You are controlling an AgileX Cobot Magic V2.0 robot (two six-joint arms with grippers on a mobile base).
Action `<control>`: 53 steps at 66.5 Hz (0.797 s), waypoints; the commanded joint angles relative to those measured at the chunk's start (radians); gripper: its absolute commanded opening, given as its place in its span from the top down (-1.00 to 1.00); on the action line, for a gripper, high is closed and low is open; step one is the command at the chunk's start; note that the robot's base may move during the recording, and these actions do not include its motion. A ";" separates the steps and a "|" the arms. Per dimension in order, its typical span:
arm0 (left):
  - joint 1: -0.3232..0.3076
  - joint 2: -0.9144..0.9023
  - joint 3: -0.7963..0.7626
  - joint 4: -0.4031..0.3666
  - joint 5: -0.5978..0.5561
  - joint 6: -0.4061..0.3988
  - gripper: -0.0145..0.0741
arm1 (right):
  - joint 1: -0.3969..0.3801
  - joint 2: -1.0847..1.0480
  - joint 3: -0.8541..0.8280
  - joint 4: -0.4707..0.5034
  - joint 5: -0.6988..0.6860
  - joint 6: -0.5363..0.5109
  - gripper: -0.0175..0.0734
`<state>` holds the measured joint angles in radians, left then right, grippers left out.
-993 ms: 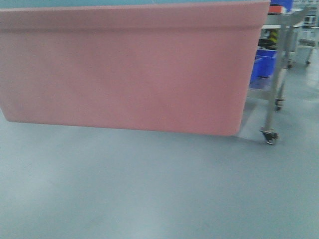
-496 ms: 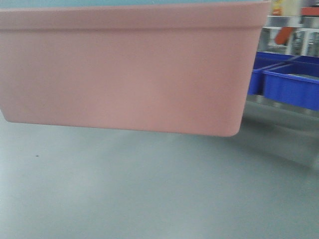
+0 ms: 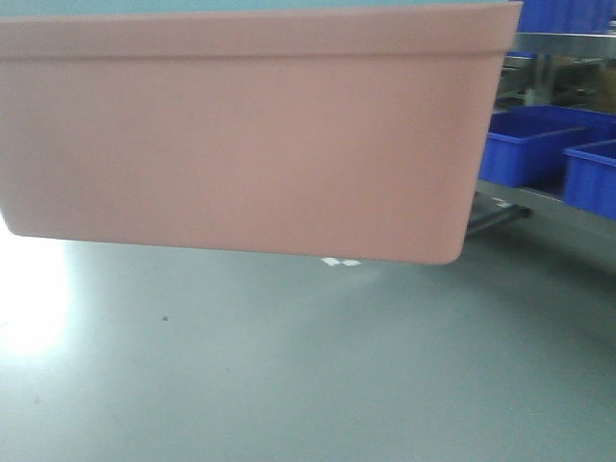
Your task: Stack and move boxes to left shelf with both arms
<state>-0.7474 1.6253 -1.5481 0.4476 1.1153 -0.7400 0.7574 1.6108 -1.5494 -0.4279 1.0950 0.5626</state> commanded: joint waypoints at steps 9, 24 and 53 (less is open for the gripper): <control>-0.050 -0.047 -0.047 -0.132 -0.223 0.002 0.69 | 0.033 -0.038 -0.044 0.075 -0.253 0.002 0.49; -0.050 -0.032 -0.047 -0.153 -0.225 0.002 0.69 | 0.033 -0.038 -0.044 0.066 -0.220 0.002 0.49; -0.050 -0.030 -0.047 -0.170 -0.225 0.002 0.69 | 0.033 -0.038 -0.044 0.061 -0.195 0.002 0.49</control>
<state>-0.7474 1.6437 -1.5481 0.4137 1.1031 -0.7382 0.7574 1.6108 -1.5494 -0.4371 1.1392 0.5626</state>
